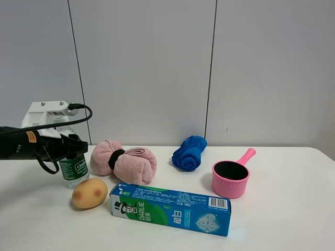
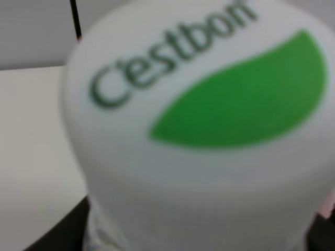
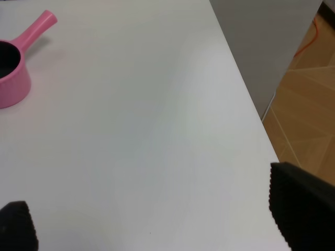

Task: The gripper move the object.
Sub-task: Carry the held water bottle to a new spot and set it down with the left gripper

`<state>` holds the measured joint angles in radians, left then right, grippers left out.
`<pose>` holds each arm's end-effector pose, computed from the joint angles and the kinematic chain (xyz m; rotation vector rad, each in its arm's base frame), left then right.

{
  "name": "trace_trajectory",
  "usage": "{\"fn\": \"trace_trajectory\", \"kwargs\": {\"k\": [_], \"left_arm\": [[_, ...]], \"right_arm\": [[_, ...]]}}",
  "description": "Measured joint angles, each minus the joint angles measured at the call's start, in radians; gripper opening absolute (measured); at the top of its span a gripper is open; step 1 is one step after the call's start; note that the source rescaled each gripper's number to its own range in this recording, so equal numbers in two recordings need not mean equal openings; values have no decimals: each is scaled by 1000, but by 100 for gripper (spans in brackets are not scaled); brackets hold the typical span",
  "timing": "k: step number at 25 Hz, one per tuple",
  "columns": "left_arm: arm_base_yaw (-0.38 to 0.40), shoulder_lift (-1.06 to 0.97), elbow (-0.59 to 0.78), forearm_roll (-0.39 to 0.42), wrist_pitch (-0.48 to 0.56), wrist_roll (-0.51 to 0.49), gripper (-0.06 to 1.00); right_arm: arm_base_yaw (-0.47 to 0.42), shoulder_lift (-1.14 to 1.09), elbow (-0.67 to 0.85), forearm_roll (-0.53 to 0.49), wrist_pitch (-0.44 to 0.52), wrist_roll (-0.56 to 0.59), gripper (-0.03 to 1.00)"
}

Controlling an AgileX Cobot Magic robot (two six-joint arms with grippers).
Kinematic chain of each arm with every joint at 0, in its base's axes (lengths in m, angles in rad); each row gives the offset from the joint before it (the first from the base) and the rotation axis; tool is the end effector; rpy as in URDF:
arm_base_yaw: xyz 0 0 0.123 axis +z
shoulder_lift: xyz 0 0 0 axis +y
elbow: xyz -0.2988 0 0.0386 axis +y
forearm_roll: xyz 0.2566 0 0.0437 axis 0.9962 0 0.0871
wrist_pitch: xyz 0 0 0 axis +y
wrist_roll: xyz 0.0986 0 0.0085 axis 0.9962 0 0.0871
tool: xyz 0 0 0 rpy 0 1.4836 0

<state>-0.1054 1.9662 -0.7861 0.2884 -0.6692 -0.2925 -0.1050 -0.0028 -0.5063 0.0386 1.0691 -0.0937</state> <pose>0.3728 -0.0570 0.1213 0.1550 2.0131 -0.2863 -0.0077 0.0042 0.2789 0.0094 2.0439 -0.0780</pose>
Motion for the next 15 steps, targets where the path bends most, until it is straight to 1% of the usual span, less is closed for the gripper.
{"fn": "trace_trajectory", "kwargs": {"k": [1,2,4,5,6,7,9,12,15], "left_arm": [[0,0,0,0,-2,0,6],[0,2,0,0,-2,-7,22],[0,6,0,0,-2,-32,68],[0,8,0,0,-1,-46,82],[0,8,0,3,0,-63,89],[0,8,0,5,1,-77,94],[0,8,0,6,4,-100,98],[0,1,0,6,9,-107,98],[0,-46,1,6,36,-111,98]], "right_arm": [[0,0,0,0,0,0,100],[0,0,0,0,0,0,100],[0,0,0,0,0,0,100],[0,0,0,0,0,0,100],[0,0,0,0,0,0,100],[0,0,0,0,0,0,100],[0,0,0,0,0,0,100],[0,0,0,0,0,0,100],[0,0,0,0,0,0,100]]}}
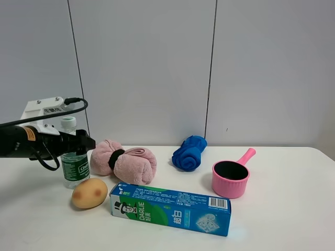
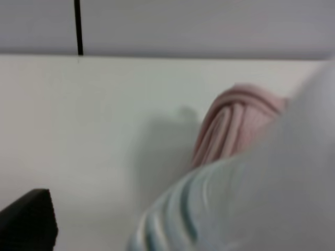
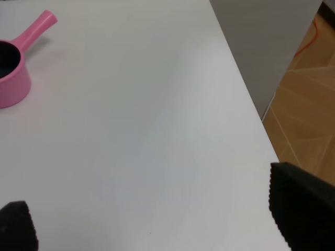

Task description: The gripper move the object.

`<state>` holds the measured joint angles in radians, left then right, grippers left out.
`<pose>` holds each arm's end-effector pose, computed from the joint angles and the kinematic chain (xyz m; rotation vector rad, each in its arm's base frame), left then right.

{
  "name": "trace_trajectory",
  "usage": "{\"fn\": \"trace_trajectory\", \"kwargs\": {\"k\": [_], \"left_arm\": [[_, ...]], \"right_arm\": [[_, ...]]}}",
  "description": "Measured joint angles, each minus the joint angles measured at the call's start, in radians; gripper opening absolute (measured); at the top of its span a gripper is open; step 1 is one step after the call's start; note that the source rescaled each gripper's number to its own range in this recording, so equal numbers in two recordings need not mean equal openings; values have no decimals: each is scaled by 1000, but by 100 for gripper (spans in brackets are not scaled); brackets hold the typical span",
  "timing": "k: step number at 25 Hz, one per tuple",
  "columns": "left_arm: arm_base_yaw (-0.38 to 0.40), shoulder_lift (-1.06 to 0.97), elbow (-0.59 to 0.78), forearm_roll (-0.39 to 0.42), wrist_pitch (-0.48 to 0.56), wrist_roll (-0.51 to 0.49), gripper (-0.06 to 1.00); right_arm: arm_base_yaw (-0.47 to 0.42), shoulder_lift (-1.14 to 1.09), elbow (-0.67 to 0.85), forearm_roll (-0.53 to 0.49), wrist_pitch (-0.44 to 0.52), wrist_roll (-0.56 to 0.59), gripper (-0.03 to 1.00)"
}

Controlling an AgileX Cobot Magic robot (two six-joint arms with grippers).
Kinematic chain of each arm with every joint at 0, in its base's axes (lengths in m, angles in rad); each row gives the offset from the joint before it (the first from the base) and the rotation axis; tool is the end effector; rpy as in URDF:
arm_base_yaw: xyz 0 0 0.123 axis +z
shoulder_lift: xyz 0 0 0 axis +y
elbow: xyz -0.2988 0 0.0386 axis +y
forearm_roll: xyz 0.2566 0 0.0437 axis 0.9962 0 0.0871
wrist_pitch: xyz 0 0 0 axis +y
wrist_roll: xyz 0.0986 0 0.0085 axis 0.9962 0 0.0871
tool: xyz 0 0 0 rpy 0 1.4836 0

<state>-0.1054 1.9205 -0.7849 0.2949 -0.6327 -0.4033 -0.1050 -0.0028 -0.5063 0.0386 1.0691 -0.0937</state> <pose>0.3709 -0.0563 0.1349 0.0529 2.0165 -0.3445 -0.0077 0.0042 0.2789 0.0094 2.0439 -0.0780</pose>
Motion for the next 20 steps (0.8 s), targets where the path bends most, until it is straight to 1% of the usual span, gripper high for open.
{"fn": "trace_trajectory", "kwargs": {"k": [3,8,12,14,16,17,19,20], "left_arm": [[-5,-90,1,0,44,-5,98],[-29,-300,1,-5,94,-18,98],[-67,-506,1,-53,114,-19,98],[-81,-602,1,-76,143,-19,98],[-84,-691,0,-85,197,-19,99],[-84,-727,-4,-86,247,-18,99],[-86,-778,-29,-74,368,-8,99],[-87,-799,-47,-61,449,1,99]], "right_arm": [[0,0,0,0,0,0,100],[0,0,0,0,0,0,100],[0,0,0,0,0,0,100],[0,0,0,0,0,0,100],[0,0,0,0,0,0,100],[0,0,0,0,0,0,100],[0,0,0,0,0,0,100],[0,0,0,0,0,0,100]]}}
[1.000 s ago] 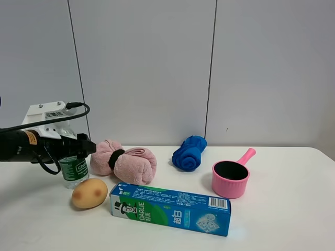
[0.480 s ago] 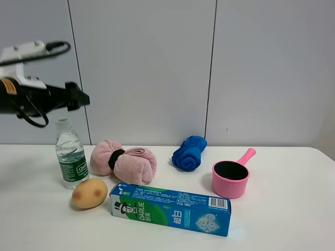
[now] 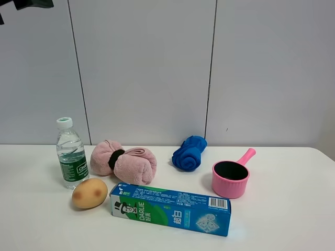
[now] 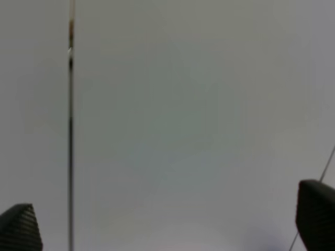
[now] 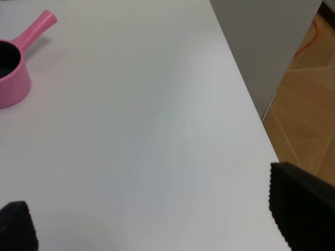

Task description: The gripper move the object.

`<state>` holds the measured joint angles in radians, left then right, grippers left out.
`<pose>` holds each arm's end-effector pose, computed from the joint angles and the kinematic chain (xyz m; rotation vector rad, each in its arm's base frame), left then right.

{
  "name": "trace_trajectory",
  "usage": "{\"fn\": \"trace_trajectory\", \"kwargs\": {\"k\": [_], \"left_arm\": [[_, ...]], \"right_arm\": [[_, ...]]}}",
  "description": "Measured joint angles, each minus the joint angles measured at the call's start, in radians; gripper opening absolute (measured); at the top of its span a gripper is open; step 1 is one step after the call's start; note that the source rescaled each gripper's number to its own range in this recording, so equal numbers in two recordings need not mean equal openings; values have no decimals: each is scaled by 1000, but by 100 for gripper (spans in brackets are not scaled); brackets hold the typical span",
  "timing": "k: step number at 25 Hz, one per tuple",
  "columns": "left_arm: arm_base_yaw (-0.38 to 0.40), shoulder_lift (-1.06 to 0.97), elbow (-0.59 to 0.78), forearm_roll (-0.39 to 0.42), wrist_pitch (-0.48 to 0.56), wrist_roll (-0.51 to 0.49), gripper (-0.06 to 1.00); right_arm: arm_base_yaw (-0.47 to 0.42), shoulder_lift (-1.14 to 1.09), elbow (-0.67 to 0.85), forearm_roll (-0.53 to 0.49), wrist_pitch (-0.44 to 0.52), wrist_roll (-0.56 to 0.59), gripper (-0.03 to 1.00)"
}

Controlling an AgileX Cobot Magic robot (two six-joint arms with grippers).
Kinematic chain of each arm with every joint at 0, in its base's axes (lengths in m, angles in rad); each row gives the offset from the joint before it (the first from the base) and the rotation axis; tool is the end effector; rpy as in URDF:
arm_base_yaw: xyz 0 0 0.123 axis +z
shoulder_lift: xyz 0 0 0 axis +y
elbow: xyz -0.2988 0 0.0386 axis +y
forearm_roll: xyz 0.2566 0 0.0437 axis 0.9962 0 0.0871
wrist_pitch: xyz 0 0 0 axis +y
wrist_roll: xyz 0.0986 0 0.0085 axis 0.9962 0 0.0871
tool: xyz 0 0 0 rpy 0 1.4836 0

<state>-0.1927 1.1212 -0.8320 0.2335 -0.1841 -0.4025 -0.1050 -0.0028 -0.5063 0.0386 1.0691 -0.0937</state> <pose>0.2565 -0.0543 0.3752 0.0491 1.6019 -0.3180 -0.0077 0.0042 0.2789 0.0094 2.0439 -0.0780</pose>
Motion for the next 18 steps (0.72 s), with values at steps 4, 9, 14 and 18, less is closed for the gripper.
{"fn": "trace_trajectory", "kwargs": {"k": [4,9,14,18], "left_arm": [[-1,-71,-81,44,360,40,99],[-1,-164,-144,51,728,204,99],[-1,-257,-152,51,1010,373,99],[-1,-315,-152,51,1178,420,99]], "right_arm": [[0,0,0,0,0,0,100],[0,0,0,0,0,0,100],[0,0,0,0,0,0,100],[0,0,0,0,0,0,100]]}}
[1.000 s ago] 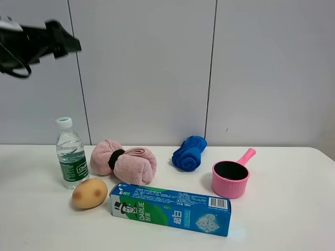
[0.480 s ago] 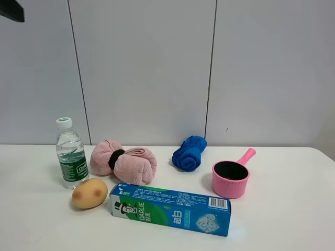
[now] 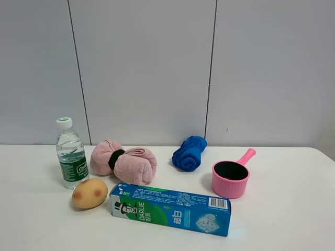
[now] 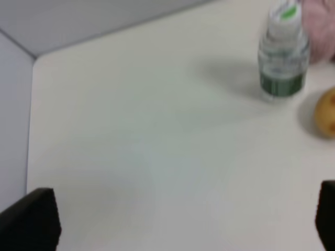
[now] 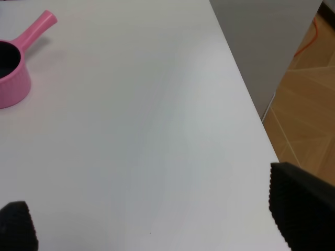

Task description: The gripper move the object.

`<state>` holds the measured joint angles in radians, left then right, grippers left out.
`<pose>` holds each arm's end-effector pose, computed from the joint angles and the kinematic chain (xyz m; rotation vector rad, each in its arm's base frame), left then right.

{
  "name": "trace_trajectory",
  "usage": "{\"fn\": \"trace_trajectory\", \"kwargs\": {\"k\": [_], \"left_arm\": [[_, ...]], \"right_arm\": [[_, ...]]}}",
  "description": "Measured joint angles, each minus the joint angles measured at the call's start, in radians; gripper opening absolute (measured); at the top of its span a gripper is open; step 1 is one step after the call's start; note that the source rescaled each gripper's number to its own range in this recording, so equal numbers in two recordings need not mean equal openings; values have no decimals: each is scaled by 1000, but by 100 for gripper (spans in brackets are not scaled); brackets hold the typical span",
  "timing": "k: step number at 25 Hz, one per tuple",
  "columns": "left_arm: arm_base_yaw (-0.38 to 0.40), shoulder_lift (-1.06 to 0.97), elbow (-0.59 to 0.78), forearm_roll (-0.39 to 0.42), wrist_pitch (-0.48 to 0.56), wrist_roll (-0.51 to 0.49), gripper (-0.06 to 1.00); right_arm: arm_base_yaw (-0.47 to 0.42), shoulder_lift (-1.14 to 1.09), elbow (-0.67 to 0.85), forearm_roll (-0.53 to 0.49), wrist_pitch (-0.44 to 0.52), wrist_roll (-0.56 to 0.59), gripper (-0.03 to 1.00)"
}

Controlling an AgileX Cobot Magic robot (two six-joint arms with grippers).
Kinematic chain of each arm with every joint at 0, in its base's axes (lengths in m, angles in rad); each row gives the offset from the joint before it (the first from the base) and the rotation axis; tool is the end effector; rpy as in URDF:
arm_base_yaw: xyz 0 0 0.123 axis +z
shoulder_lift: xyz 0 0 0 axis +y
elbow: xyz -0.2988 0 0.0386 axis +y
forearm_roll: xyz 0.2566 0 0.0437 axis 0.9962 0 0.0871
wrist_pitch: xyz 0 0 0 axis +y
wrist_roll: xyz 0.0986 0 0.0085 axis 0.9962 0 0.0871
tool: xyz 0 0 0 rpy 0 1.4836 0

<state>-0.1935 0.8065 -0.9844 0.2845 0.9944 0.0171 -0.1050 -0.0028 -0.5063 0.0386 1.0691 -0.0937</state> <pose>0.1406 -0.0038 0.3910 0.2935 2.2515 0.2610 -0.0077 0.0042 0.2789 0.0094 2.0439 -0.0780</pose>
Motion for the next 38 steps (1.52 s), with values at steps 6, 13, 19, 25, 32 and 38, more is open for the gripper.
{"fn": "trace_trajectory", "kwargs": {"k": [6,13,19,25,32,38], "left_arm": [[5,-54,0,11,80,4,99],[161,-59,0,-31,85,12,99],[261,-102,24,-186,86,31,99],[264,-310,159,-211,106,31,99],[264,-529,221,-230,128,-54,99],[264,-613,282,-243,151,-79,100]], "right_arm": [[0,0,0,0,0,0,100],[0,0,0,0,0,0,100],[0,0,0,0,0,0,100],[0,0,0,0,0,0,100],[0,0,0,0,0,0,100],[0,0,0,0,0,0,100]]}}
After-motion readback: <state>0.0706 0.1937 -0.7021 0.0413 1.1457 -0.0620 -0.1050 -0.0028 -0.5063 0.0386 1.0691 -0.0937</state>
